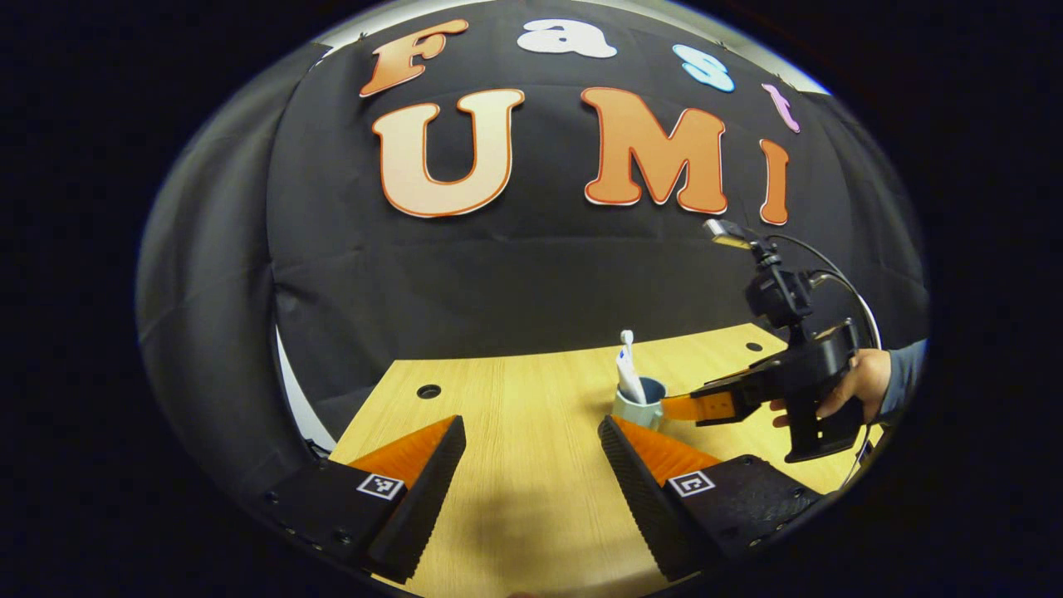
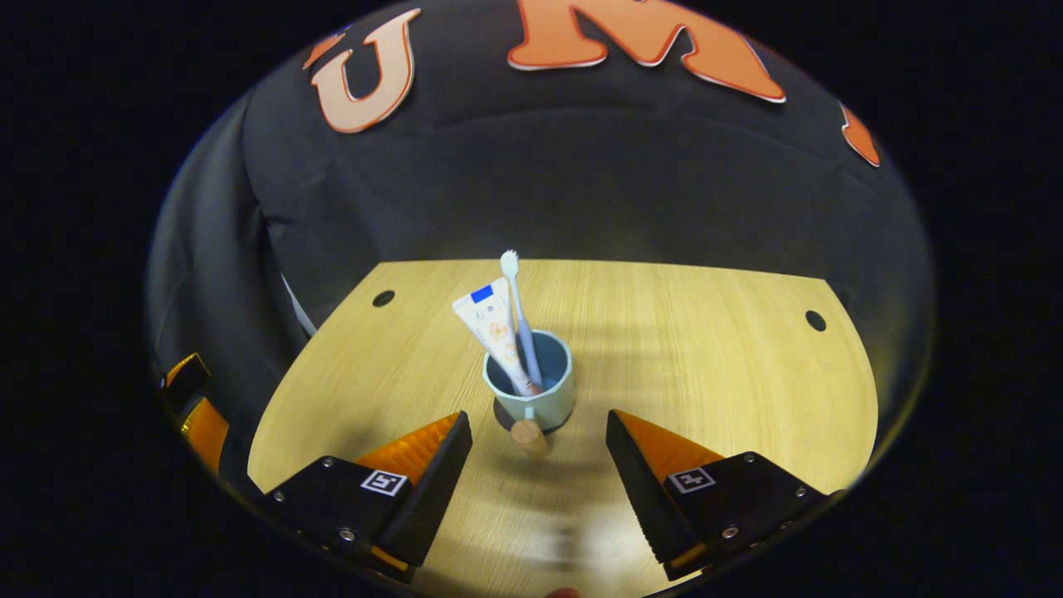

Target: Put the toothbrush and toothpaste on the desktop into the cup, then pick up the cup and place it on the coaster on the desktop.

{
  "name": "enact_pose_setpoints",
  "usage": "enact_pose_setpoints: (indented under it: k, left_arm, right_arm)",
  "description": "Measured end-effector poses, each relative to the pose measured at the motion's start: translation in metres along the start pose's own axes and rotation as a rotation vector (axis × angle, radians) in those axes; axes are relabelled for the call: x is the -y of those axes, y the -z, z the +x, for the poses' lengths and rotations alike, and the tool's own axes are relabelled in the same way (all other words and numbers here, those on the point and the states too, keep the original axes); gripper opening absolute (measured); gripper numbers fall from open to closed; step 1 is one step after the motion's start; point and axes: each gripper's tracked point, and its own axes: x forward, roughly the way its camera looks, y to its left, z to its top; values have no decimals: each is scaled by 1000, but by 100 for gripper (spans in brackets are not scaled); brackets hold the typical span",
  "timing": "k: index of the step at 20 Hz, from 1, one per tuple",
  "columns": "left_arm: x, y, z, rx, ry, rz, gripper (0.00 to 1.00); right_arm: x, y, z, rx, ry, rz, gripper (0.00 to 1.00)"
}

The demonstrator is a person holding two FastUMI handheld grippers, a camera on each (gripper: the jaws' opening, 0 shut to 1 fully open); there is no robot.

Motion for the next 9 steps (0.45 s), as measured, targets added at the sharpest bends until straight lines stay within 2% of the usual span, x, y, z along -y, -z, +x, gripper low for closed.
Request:
enact_pose_setpoints:
  k: [6,9]
  left_arm:
    - [57,-33,-26,63,-8,9,99]
    - [90,-50,-46,96,-13,-6,99]
  right_arm:
    - [41,-29,-90,205,24,-70,98]
    - [56,-30,-139,276,24,-86,98]
